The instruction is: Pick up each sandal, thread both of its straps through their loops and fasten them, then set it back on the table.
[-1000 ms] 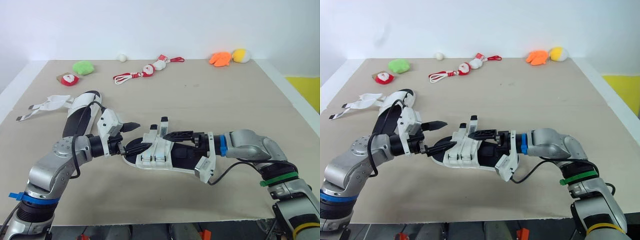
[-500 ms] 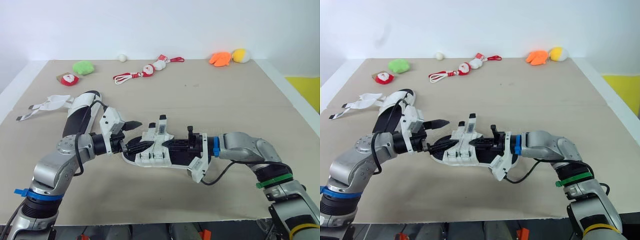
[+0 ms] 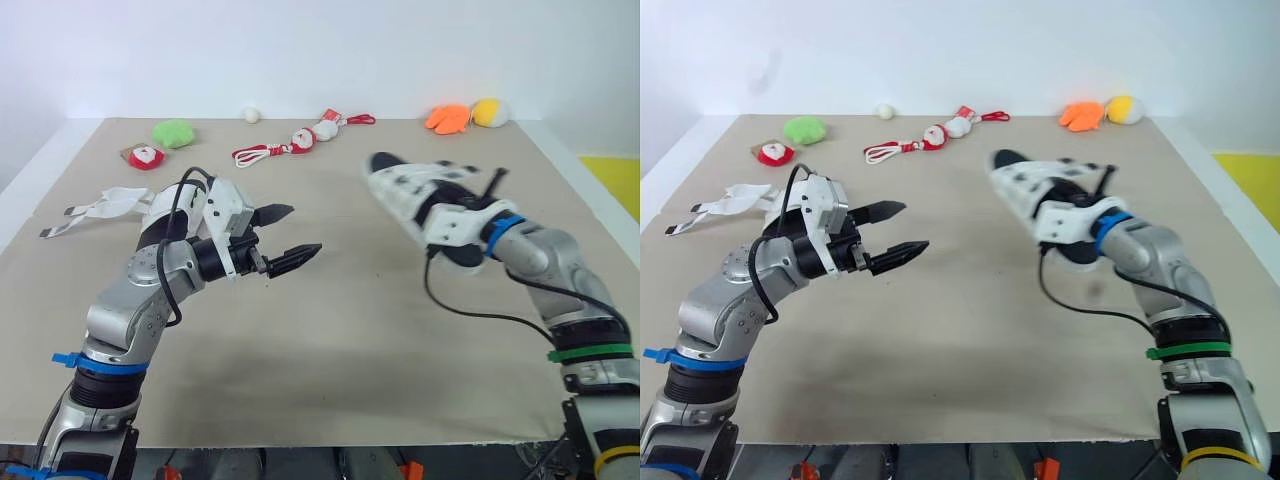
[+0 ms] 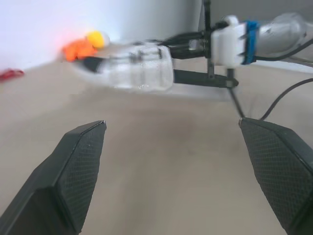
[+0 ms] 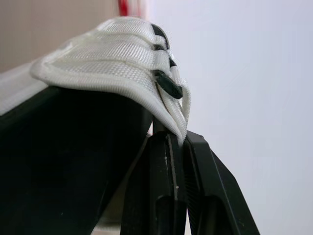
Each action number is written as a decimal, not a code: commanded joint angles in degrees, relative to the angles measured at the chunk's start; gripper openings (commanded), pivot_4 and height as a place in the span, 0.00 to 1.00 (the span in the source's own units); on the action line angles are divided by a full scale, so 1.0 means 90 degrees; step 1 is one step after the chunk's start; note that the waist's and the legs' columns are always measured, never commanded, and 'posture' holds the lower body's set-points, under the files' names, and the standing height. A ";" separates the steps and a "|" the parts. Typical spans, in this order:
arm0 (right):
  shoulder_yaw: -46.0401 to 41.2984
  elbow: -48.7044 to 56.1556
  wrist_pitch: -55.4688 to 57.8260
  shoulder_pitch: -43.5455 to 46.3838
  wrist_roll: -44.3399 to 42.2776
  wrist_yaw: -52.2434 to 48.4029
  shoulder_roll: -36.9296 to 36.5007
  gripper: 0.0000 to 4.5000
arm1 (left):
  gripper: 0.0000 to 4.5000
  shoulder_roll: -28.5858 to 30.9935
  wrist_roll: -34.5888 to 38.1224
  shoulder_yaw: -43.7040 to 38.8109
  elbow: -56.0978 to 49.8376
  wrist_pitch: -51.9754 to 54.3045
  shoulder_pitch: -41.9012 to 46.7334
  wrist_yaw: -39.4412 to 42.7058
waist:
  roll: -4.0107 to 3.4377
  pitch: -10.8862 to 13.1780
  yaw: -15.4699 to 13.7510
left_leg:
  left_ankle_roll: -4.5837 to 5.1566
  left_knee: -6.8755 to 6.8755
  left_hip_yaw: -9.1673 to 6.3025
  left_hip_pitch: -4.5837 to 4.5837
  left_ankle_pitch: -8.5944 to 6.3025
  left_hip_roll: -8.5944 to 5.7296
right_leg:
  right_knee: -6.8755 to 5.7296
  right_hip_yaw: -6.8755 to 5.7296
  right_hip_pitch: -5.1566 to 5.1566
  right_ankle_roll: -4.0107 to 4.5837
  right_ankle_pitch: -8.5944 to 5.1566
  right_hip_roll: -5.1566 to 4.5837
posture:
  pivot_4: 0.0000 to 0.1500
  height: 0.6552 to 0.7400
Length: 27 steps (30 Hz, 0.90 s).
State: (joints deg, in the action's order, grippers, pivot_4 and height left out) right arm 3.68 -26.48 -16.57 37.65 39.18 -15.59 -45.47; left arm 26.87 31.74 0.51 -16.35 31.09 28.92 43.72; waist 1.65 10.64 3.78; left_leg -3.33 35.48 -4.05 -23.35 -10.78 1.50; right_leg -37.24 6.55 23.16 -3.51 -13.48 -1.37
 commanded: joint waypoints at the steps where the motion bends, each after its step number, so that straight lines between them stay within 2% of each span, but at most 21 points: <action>1: -0.0110 -0.0569 0.0747 0.0267 0.0176 0.0538 -0.0251 0.01 | 1.00 -0.0126 -0.0076 -0.0071 0.0021 -0.0277 0.0199 -0.0074 | 0.0000 0.0000 0.0005 | 0.0001 -0.0003 0.0001 0.0000 -0.0001 0.0000 | 0.0000 0.0003 0.0003 0.0000 -0.0002 0.0000 | 1.00 1.00; 3: 0.0068 -0.0961 0.1025 0.0268 0.0347 0.0693 -0.0352 0.01 | 1.00 -0.0146 -0.0112 -0.0055 0.0059 -0.0307 0.0230 -0.0071 | -0.0001 0.0000 0.0049 | 0.0002 -0.0007 0.0003 -0.0001 -0.0002 0.0000 | 0.0000 0.0007 0.0007 0.0000 -0.0004 0.0001 | 1.00 1.00; 6: 0.0057 -0.1186 0.1396 0.0233 0.0085 0.0502 -0.0227 0.01 | 1.00 -0.0156 -0.0149 -0.0034 0.0096 -0.0344 0.0251 -0.0081 | -0.0010 0.0005 0.0097 | 0.0003 -0.0014 0.0007 0.0001 -0.0002 0.0000 | 0.0000 0.0013 0.0012 -0.0001 -0.0005 0.0002 | 1.00 1.00; 11: -0.0556 -0.0574 0.1858 0.0011 -0.1214 -0.0334 -0.0048 0.47 | 1.00 -0.0105 -0.0419 -0.0075 0.0077 -0.0477 0.0206 -0.0258 | -0.0011 0.0004 0.0101 | 0.0002 -0.0006 0.0009 0.0003 -0.0001 0.0001 | -0.0001 0.0016 0.0005 -0.0009 0.0001 0.0004 | 1.00 1.00; 12: -0.0669 -0.0345 0.1827 -0.0075 -0.1520 -0.0598 -0.0093 0.63 | 1.00 -0.0095 -0.0509 -0.0124 0.0105 -0.0544 0.0193 -0.0335 | -0.0011 0.0004 0.0098 | 0.0001 -0.0001 0.0009 0.0002 0.0000 0.0000 | -0.0001 0.0016 0.0003 -0.0015 0.0003 0.0003 | 1.00 1.00; 14: -0.0940 0.0178 0.1893 -0.0284 -0.2137 -0.1108 -0.0163 0.75 | 1.00 -0.0036 -0.0732 -0.0244 0.0191 -0.0680 0.0161 -0.0552 | -0.0011 0.0004 0.0078 | 0.0001 0.0003 0.0008 0.0002 0.0000 -0.0001 | 0.0000 0.0016 0.0000 -0.0024 0.0002 0.0002 | 1.00 1.00; 16: -0.1192 0.0582 0.1832 -0.0469 -0.2581 -0.1441 -0.0318 0.99 | 1.00 0.0110 -0.1184 -0.0367 0.0411 -0.0942 0.0139 -0.0886 | -0.0011 0.0004 0.0083 | 0.0001 0.0005 0.0008 0.0002 0.0000 -0.0001 | 0.0001 0.0016 -0.0001 -0.0045 -0.0010 0.0003 | 1.00 1.00; 18: -0.1441 0.0939 0.1815 -0.0595 -0.3117 -0.1860 -0.0426 1.00 | 1.00 0.0286 -0.1681 -0.0463 0.0614 -0.1220 0.0106 -0.1224 | -0.0012 0.0004 0.0082 | 0.0001 0.0005 0.0009 0.0005 0.0000 -0.0001 | 0.0000 0.0017 -0.0001 -0.0056 -0.0013 0.0003 | 1.00 1.00; 21: -0.1854 0.1787 0.2243 -0.0712 -0.4702 -0.3071 -0.0302 1.00 | 1.00 0.0551 -0.2286 -0.0855 0.1018 -0.1504 0.0102 -0.1938 | -0.0011 0.0005 0.0091 | 0.0004 0.0005 0.0009 0.0006 0.0002 0.0002 | 0.0001 0.0016 -0.0001 -0.0060 -0.0010 0.0006 | 1.00 1.00; 24: -0.1950 0.2691 0.3462 -0.0481 -0.6155 -0.3623 0.0119 1.00 | 1.00 0.0965 -0.3202 -0.0763 0.1400 -0.1907 0.0014 -0.2421 | -0.0008 0.0004 0.0104 | 0.0004 0.0005 0.0005 0.0007 0.0002 0.0010 | 0.0000 0.0014 -0.0002 -0.0061 -0.0008 0.0014 | 1.00 1.00; 27: -0.1744 0.3424 0.4535 -0.0192 -0.7105 -0.3923 0.0378 1.00 | 1.00 0.1342 -0.4054 -0.0595 0.1714 -0.2192 -0.0109 -0.2874 | -0.0009 0.0005 0.0118 | 0.0007 0.0005 0.0003 0.0009 0.0004 0.0016 | -0.0002 0.0013 -0.0002 -0.0060 -0.0002 0.0020 | 1.00 1.00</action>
State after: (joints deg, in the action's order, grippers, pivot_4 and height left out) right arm -11.35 -0.05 20.63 33.91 -20.09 -49.65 -41.70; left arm 37.78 -1.19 -4.81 -1.01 13.31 28.07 20.05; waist 1.57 10.68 4.84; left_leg -3.26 35.52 -4.04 -23.27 -10.74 1.63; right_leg -37.27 6.67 23.14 -4.05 -13.50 -1.19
